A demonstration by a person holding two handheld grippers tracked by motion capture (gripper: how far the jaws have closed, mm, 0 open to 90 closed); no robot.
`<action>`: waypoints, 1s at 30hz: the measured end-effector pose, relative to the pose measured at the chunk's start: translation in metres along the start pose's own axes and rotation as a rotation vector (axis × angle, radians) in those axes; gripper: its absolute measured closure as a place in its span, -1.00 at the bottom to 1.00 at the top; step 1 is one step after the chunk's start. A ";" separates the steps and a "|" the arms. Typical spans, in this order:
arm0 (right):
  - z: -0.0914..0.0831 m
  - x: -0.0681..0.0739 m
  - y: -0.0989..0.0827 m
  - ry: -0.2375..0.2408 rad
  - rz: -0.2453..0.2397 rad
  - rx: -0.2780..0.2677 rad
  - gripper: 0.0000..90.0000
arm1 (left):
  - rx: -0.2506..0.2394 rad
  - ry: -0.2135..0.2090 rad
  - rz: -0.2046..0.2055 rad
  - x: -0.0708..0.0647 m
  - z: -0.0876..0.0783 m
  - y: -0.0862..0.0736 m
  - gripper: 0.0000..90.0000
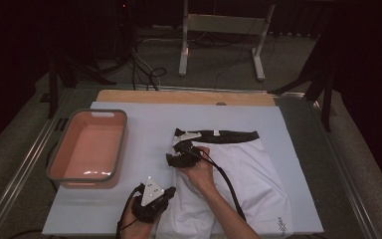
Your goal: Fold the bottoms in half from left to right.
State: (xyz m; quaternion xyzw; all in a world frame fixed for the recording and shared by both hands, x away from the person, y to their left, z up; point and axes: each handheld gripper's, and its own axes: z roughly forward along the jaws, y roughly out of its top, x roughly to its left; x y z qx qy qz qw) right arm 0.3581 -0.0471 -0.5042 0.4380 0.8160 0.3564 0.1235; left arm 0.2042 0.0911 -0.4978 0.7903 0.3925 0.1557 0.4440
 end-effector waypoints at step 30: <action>-0.019 -0.020 0.002 0.039 0.033 0.001 0.98 | 0.084 -0.046 -0.074 0.005 0.019 -0.012 0.00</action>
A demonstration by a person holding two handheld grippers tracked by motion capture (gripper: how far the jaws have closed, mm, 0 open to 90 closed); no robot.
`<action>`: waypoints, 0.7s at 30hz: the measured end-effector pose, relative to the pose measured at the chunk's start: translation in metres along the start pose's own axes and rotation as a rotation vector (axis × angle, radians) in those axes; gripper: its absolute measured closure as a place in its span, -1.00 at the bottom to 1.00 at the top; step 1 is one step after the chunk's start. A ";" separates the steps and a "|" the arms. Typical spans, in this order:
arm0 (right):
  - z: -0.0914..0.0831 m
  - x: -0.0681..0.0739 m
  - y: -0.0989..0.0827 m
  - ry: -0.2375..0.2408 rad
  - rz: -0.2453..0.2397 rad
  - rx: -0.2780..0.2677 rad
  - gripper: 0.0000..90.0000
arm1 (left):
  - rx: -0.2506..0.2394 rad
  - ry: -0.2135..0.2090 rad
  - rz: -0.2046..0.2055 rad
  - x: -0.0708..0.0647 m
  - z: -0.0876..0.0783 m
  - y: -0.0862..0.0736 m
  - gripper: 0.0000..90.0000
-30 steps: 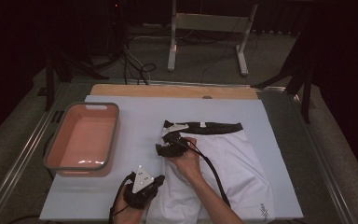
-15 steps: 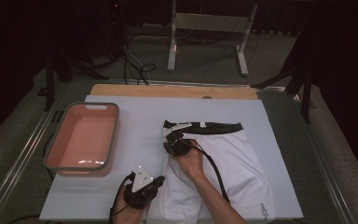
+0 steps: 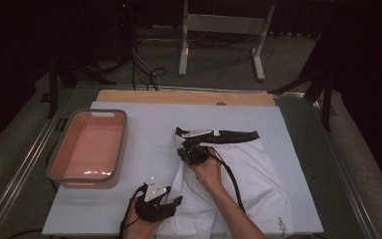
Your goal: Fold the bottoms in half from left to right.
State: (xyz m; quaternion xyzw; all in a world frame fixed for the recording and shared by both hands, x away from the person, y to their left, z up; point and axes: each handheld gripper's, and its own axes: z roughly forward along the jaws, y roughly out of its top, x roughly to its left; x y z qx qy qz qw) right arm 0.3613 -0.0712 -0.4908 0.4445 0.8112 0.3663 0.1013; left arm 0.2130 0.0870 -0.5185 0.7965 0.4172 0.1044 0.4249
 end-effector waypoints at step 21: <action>-0.019 -0.021 0.004 -0.022 0.036 -0.040 0.98 | 0.057 -0.153 0.099 -0.023 0.002 -0.004 0.86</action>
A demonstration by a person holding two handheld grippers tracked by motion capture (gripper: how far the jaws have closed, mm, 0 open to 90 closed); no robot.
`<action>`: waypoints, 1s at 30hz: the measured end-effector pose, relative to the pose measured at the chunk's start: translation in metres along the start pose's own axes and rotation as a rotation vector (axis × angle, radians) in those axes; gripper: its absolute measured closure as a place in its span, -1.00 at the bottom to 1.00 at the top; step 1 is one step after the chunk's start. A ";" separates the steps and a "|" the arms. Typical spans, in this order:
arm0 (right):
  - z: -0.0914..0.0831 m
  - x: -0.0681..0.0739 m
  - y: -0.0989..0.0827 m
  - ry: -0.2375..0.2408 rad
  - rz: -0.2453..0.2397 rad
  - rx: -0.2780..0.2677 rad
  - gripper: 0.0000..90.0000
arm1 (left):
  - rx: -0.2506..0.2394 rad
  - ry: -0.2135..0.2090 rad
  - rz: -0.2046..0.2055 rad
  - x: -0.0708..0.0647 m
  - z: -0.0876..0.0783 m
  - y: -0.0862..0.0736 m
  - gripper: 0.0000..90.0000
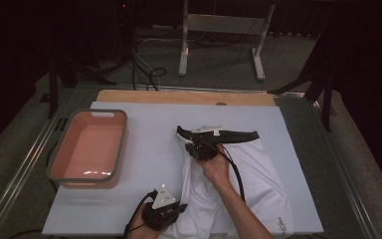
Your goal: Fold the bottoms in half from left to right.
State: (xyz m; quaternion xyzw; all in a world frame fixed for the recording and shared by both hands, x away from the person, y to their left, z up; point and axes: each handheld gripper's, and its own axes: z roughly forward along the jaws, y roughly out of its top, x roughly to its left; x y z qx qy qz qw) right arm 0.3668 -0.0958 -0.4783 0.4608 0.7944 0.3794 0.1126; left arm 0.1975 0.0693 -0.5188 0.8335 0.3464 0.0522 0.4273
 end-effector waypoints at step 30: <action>-0.029 -0.036 -0.002 -0.048 0.043 -0.038 0.98 | -0.016 -0.206 0.141 -0.037 -0.003 0.014 0.89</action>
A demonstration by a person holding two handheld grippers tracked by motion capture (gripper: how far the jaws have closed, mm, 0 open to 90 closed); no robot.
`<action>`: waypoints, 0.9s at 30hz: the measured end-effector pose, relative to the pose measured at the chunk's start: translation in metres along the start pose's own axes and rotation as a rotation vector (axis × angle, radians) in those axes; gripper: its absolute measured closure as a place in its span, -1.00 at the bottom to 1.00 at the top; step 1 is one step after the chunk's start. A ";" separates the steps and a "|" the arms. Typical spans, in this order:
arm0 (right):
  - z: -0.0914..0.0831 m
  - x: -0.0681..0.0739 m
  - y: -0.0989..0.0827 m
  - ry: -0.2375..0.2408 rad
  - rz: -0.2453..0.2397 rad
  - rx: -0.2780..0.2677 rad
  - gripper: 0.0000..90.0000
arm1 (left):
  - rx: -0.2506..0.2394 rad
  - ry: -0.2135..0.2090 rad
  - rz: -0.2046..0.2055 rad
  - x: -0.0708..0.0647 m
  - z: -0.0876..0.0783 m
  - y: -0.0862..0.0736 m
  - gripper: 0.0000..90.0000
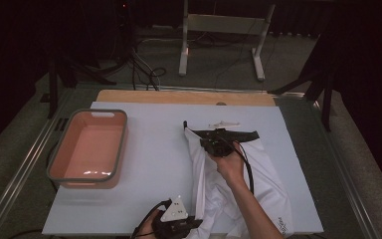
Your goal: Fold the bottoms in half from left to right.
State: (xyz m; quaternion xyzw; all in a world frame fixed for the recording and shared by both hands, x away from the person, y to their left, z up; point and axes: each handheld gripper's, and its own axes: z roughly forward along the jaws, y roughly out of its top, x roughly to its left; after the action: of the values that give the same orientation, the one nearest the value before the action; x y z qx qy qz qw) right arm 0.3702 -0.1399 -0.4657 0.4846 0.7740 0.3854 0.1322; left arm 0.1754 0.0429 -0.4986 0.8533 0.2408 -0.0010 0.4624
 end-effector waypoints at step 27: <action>-0.039 -0.061 -0.029 -0.104 0.077 0.012 0.97 | -0.005 -0.031 0.032 -0.006 0.026 0.030 0.89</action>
State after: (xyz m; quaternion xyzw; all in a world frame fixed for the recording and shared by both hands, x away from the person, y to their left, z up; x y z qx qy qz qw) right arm 0.3589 -0.2175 -0.4711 0.5341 0.7492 0.3598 0.1546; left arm 0.1885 0.0058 -0.4884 0.8559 0.2199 -0.0061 0.4681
